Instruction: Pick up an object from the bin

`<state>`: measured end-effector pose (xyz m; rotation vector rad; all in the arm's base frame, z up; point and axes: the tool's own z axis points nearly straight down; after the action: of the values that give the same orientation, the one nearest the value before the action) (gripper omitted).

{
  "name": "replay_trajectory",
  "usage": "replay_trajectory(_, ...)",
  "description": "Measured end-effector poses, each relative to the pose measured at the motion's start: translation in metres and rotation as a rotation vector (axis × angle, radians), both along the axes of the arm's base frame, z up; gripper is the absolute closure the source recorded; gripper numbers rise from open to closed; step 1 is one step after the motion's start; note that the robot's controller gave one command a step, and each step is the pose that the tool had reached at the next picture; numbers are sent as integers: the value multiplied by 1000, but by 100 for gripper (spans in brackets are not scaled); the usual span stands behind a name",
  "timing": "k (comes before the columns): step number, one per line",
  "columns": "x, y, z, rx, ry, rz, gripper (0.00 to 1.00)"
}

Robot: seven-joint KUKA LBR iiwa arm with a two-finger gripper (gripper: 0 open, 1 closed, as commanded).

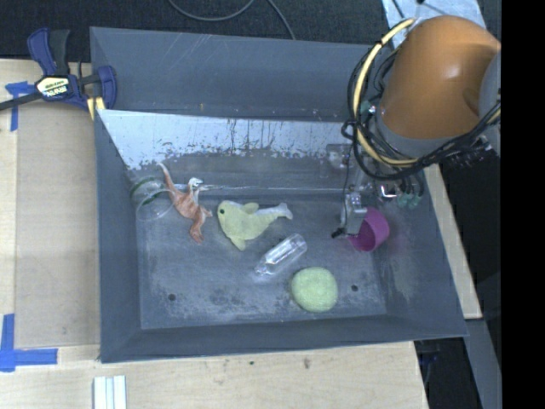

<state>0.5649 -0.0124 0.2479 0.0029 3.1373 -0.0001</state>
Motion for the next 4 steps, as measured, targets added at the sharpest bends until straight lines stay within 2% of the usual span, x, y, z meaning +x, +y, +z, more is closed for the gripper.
replay_trajectory(1,7,15,-48,-1,-2,121,0)
replay_trajectory(2,26,45,-83,-1,-2,373,0)
replay_trajectory(3,4,39,-102,-1,1,415,0)
replay_trajectory(4,11,36,-163,-3,-5,476,0)
